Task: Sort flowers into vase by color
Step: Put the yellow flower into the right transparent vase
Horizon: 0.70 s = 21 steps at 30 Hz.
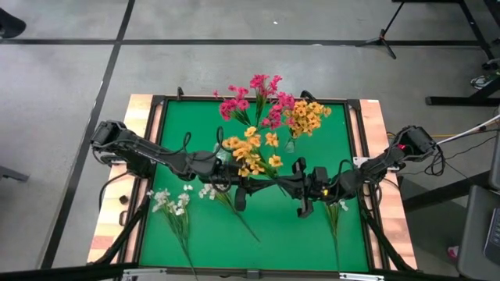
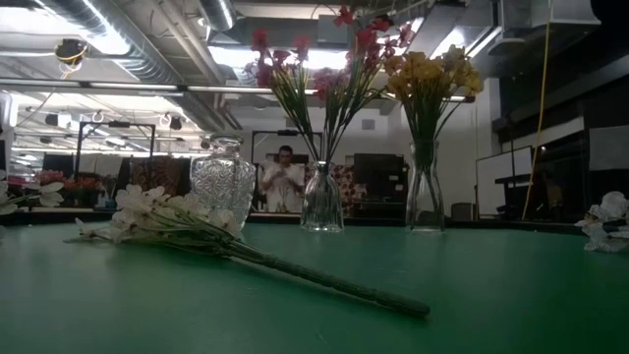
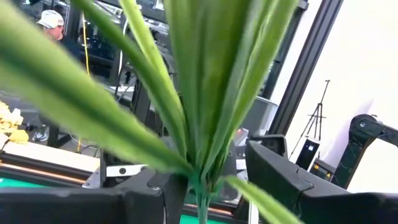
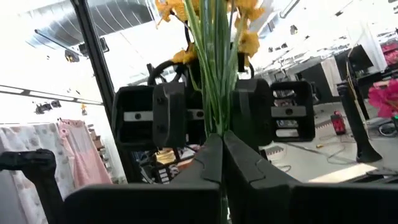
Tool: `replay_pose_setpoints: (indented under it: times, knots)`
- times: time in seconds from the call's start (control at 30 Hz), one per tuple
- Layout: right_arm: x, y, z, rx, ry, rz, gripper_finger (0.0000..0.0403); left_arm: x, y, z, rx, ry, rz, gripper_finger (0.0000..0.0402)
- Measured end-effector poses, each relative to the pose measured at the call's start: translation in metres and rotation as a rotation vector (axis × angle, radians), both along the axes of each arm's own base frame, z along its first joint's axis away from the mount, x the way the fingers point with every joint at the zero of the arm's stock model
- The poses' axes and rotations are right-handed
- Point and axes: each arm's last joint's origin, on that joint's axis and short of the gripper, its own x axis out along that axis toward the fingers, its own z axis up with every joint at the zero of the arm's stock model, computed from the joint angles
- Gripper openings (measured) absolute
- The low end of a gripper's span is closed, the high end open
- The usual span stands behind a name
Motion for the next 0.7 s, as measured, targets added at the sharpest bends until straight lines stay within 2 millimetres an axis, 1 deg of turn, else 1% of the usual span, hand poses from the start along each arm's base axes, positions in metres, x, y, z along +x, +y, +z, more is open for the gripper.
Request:
replay_pose_setpoints:
  times: [0.43,0.57,0.7]
  knots:
    - [-0.0002,0.0009,0.0008,-0.013,-0.013,0.03,0.0001,0.0001,0.0016,-0.0011,-0.006,0.011,0.06,0.015]
    - [0.0004,0.001,-0.0005,0.003,0.002,0.034,0.0006,0.0003,0.0016,-0.0017,-0.006,0.013,0.06,0.0129]
    - [0.001,0.0013,-0.0016,-0.001,0.015,0.034,0.003,0.0002,0.0019,-0.0018,-0.009,0.014,0.08,0.0091]
